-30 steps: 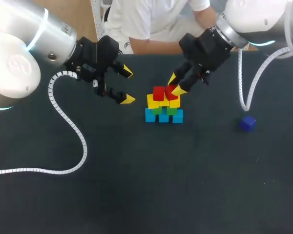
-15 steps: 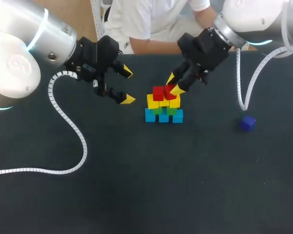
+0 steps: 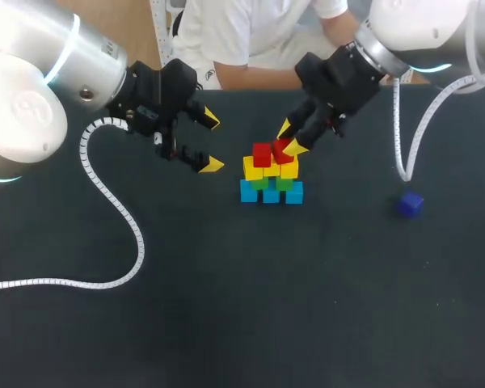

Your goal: Place the blue cubes, place green cubes on the blue cubes, place the yellow cubes on the green cubes, then place the red cubes on the yellow cubes, and place purple cube on the red cubes.

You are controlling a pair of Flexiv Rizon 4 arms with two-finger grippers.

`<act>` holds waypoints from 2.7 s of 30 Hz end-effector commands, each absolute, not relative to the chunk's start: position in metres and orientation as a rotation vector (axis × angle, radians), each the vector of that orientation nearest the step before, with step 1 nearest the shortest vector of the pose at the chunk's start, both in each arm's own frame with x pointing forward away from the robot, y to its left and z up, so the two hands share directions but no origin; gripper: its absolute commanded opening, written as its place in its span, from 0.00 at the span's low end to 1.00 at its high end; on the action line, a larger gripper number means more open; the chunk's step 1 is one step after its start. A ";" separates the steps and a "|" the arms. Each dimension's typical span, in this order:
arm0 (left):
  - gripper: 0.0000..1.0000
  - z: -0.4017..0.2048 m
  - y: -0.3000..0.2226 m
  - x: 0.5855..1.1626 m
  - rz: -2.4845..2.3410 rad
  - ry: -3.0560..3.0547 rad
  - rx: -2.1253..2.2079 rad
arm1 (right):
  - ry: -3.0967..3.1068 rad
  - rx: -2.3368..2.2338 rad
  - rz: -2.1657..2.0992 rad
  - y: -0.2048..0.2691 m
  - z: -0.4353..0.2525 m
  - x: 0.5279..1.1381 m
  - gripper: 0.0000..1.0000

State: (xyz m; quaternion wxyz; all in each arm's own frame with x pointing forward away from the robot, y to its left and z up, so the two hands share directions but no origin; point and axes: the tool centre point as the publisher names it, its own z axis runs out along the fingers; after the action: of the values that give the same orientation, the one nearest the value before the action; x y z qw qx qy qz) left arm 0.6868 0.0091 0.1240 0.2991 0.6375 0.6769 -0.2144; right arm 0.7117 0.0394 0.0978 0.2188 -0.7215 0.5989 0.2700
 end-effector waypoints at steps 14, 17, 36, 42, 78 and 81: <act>1.00 0.123 0.010 0.688 -0.573 1.793 1.694 | 1.691 -1.980 0.736 0.040 0.096 0.706 0.00; 1.00 0.123 0.010 0.688 -0.573 1.793 1.694 | 1.703 -1.971 0.729 0.041 0.097 0.706 0.00; 1.00 0.123 0.010 0.688 -0.573 1.793 1.694 | 1.741 -1.955 0.723 0.043 0.097 0.705 0.00; 1.00 0.123 0.010 0.688 -0.573 1.793 1.694 | 1.754 -1.951 0.725 0.044 0.097 0.706 0.00; 1.00 0.123 0.010 0.688 -0.573 1.793 1.694 | 1.816 -1.906 0.747 0.048 0.089 0.713 0.00; 1.00 0.123 0.010 0.688 -0.573 1.793 1.694 | 1.814 -1.905 0.744 0.049 0.089 0.714 0.00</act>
State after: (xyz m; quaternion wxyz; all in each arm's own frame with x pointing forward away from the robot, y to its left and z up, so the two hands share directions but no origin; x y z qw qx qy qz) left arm 0.6868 0.0091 0.1240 0.2991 0.6375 0.6769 -0.2144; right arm 0.7124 0.0477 0.0897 0.2030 -0.6821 0.6501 0.2662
